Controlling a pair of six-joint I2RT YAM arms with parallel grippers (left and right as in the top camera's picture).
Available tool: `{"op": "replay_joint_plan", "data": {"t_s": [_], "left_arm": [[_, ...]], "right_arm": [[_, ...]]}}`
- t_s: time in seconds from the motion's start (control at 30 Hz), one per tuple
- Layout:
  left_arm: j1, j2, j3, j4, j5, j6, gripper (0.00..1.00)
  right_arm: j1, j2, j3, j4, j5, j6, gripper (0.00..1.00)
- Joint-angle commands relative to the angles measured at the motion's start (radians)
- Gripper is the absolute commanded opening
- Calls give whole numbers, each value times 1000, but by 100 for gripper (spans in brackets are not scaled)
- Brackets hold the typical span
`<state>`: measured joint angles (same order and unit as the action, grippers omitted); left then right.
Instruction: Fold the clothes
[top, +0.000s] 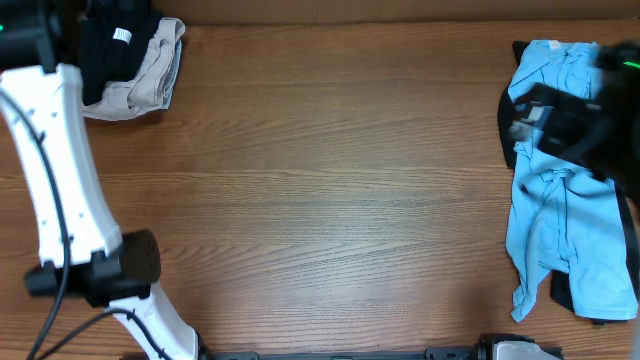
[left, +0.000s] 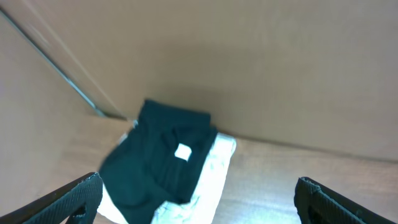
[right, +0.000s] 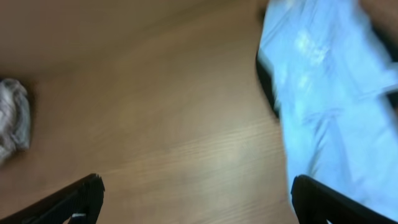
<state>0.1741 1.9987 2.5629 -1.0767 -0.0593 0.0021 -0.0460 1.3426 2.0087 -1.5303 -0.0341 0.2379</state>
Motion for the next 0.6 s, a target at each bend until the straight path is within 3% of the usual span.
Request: {"op": "replay_joint_plan", "data": {"t_s": [0.0, 0.3, 0.57], "left_arm": [[-5, 7, 0, -6, 5, -10, 100], [-5, 18, -2, -47, 5, -10, 100], [-5, 18, -2, -54, 5, -10, 100]], "right_arm": [[-6, -114, 208, -19, 78, -14, 100], [-6, -261, 296, -30, 78, -14, 100], [-6, -270, 291, -158, 77, -13, 100]]}}
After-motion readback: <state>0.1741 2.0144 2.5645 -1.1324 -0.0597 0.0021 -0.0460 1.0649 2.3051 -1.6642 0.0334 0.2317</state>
